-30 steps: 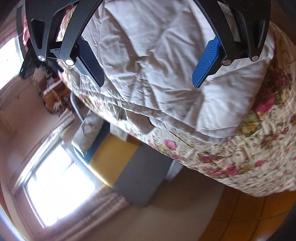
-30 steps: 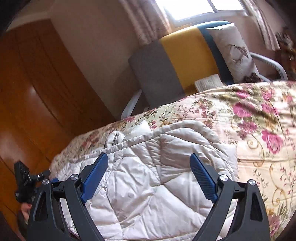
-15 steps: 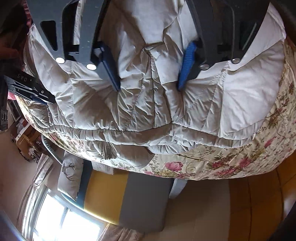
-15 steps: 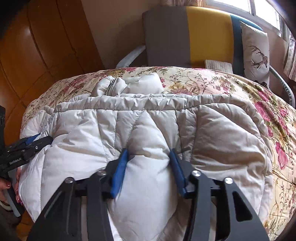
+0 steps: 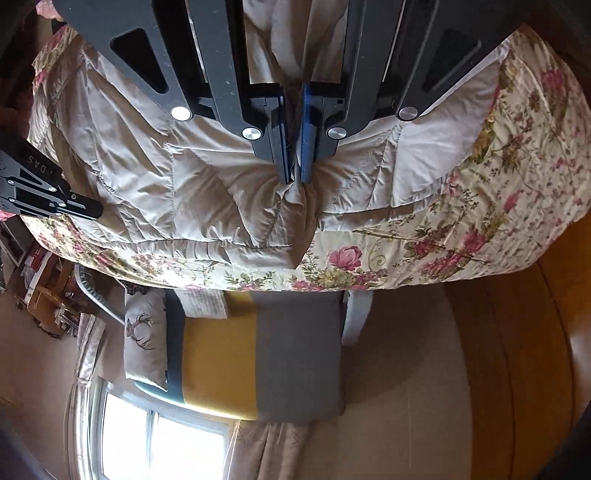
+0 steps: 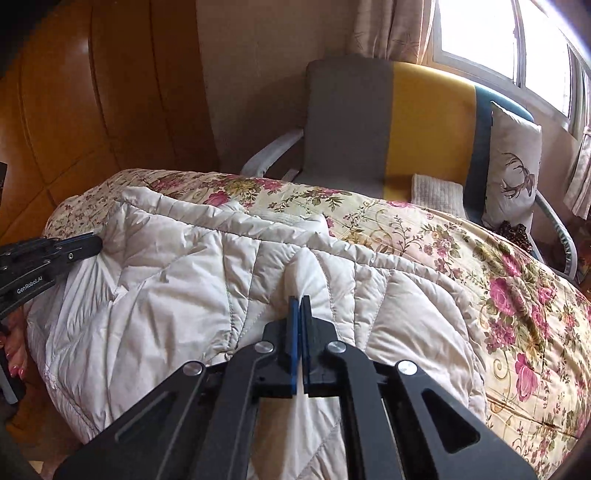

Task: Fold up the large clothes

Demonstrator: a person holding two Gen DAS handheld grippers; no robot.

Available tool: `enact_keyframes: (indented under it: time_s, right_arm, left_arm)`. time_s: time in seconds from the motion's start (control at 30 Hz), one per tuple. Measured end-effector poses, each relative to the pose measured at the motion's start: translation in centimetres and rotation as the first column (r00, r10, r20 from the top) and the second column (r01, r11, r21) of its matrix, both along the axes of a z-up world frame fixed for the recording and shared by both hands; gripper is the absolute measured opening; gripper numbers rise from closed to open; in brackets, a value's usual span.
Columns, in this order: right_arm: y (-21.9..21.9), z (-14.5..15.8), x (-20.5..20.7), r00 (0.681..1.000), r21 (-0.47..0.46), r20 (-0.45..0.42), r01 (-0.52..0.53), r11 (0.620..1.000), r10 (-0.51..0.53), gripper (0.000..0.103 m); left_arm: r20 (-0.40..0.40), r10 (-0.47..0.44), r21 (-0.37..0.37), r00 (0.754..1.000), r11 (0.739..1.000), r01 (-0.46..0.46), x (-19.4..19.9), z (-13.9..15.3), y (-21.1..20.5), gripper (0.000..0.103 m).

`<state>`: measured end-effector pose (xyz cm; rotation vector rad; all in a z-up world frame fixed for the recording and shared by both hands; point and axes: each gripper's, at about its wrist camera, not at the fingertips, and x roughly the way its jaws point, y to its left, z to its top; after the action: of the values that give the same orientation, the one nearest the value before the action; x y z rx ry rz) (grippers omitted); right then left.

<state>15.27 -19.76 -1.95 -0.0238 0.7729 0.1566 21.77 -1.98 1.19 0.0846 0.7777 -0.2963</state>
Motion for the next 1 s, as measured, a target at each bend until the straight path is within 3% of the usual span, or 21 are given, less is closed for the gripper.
enact_keyframes:
  time_s: [0.13, 0.23, 0.43, 0.57, 0.73, 0.77, 0.83, 0.87, 0.9, 1.0]
  right_arm:
    - [0.0, -2.6, 2.5, 1.000, -0.025, -0.028, -0.010, 1.000, 0.010, 0.001]
    - [-0.4, -4.8, 3.8, 0.999, -0.010, -0.045, 0.000, 1.000, -0.001, 0.001]
    - [-1.8, -7.7, 5.7, 0.997, 0.024, -0.043, 0.066, 0.998, -0.065, 0.000]
    - [-2.2, -8.7, 6.4, 0.997, 0.047, -0.031, 0.079, 0.996, -0.077, 0.000]
    - [-2.6, -9.0, 6.4, 0.997, 0.082, -0.031, 0.076, 0.994, -0.074, 0.000]
    - [-2.6, -8.9, 6.2, 0.997, 0.085, -0.027, 0.077, 0.993, -0.075, 0.000]
    - [-2.5, -8.9, 6.2, 0.997, 0.085, -0.023, 0.076, 0.993, -0.075, 0.000]
    - [-2.5, -8.9, 6.2, 0.997, 0.083, -0.022, 0.077, 0.994, -0.075, 0.000]
    - [-2.5, -8.9, 6.2, 0.997, 0.080, -0.020, 0.077, 0.994, -0.076, 0.001]
    - [-2.3, -8.7, 5.6, 0.997, 0.072, 0.006, 0.078, 0.994, -0.078, 0.001]
  left_arm:
    - [-0.074, 0.038, 0.034, 0.997, 0.999, -0.036, 3.4, -3.9, 0.0, 0.000]
    - [-0.127, 0.047, -0.015, 0.991, 0.999, -0.050, 4.9, -7.1, 0.6, 0.000]
    - [-0.080, 0.021, -0.018, 0.997, 1.000, -0.023, 5.5, -8.4, 0.5, 0.000]
    - [-0.081, 0.017, -0.070, 0.997, 0.997, -0.023, 6.3, -9.5, 0.9, 0.000]
    - [-0.093, 0.032, -0.080, 0.995, 0.996, -0.040, 5.3, -8.1, 1.1, 0.002]
    - [-0.098, 0.044, -0.086, 0.994, 0.995, -0.052, 4.8, -7.4, 1.1, 0.009]
    - [-0.083, 0.054, -0.118, 0.995, 0.991, -0.064, 3.7, -5.8, 0.9, 0.034]
    - [-0.051, 0.055, -0.135, 0.997, 0.989, -0.061, 2.9, -4.6, 0.6, 0.061]
    - [-0.012, 0.037, -0.159, 0.999, 0.987, -0.038, 2.2, -3.6, 0.2, 0.077]
    - [0.052, -0.030, -0.124, 0.998, 0.992, 0.036, 1.2, -1.5, -2.3, 0.078]
